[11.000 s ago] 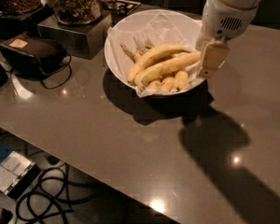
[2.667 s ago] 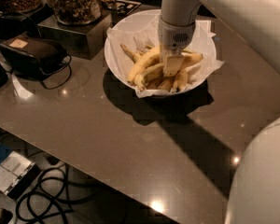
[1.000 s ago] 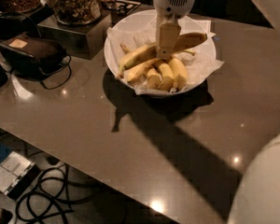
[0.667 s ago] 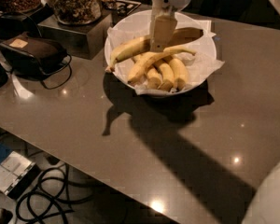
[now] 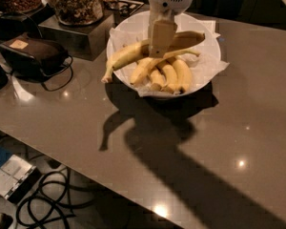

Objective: Pick banana from white bowl

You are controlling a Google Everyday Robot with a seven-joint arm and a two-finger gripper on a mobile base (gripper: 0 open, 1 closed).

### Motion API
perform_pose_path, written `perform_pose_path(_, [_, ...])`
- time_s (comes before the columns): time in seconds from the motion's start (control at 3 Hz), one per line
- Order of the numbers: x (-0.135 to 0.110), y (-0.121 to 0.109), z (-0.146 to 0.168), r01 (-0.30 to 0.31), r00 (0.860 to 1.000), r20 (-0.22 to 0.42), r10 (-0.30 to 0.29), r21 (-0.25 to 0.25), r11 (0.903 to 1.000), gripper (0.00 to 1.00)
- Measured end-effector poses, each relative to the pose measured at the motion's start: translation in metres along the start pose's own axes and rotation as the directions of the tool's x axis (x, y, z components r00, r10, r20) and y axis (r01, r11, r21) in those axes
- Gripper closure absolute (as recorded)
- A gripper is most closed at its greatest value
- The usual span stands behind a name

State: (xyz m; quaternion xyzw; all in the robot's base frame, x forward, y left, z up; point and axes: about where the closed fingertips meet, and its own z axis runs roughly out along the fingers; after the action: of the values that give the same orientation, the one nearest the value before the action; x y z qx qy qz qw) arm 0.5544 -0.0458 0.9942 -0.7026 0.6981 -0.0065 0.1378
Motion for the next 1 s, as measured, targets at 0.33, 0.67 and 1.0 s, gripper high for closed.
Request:
perform_pose_path(0.33, [-0.011,0.025,-0.011,0.020,1.000,0.006,-0.020,-0.009,0.9998,1.00])
perform_pose_path(0.67, [-0.034,0.030,-0.016,0.077,0.997,0.015,-0.077,0.000,0.9971,1.00])
perform_pose_path(1.0, [-0.039,0.024,-0.014,0.076,0.997,0.028,-0.077,0.020,0.9969,1.00])
